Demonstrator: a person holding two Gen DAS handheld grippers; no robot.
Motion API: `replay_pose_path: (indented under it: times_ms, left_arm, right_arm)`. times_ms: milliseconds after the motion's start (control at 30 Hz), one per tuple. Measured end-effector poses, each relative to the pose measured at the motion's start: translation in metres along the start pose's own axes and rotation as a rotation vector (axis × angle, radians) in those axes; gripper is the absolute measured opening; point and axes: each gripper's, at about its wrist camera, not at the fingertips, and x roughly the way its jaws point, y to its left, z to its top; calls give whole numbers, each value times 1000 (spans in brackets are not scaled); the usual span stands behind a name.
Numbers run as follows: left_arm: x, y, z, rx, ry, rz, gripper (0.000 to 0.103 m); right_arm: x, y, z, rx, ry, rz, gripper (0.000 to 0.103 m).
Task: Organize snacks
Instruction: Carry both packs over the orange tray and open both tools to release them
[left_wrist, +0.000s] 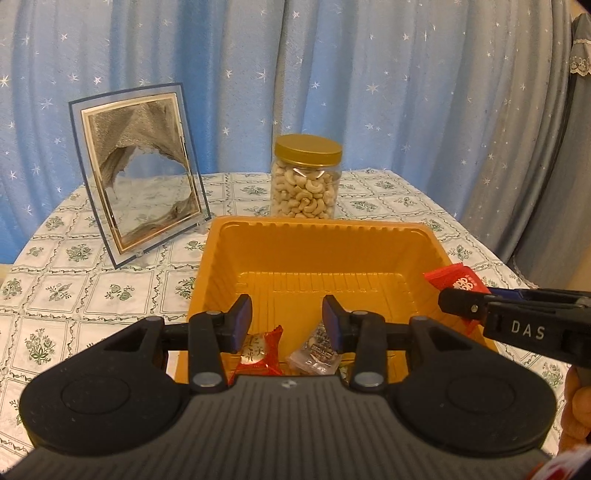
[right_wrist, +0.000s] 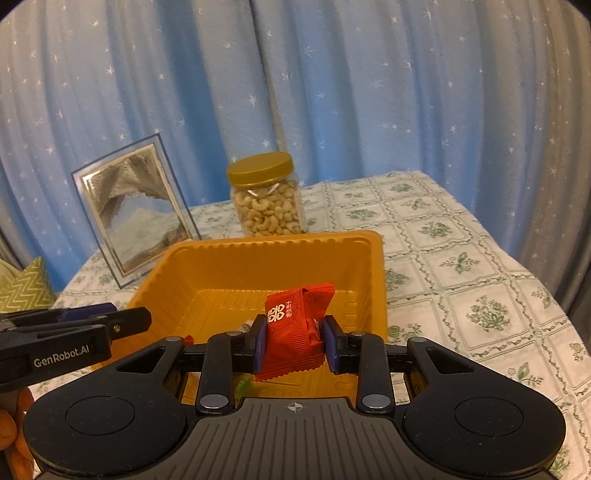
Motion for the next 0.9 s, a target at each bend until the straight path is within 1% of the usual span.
replay_pose_path:
  times_ms: [133,200,233,267,400,567,700,900]
  left_arm:
    - [-3,2,-2,0,3,-2,38]
    - [-4,2,-4,2,8,1,39]
    - [-4,3,-4,4,10,2,39]
    - [-4,3,-5,4,11,3,39]
    - [-9,4,-7,4,14,7,42]
    - [-24,0,-12,6,11,-1,42]
    - [-43,-7,-21,0,10,-5,42]
    - [-79,-20,-38,-8,-1,-10,43]
  right_arm:
    - [2,1,0,20,-18,38,32]
    - [5,0,-1,38,-15,68,46]
    - [5,-2,-1,50,-18,65,60]
    - [4,-3,-1,60,-31,62,63]
    - [-3,-8,1,74,-65,31,63]
    - [-16,-16,-1,82,-79,-9,63]
    - [-34,-17,-5,93,-97,-25,63]
    - [-77,-11,-16,103,-134,-29,63]
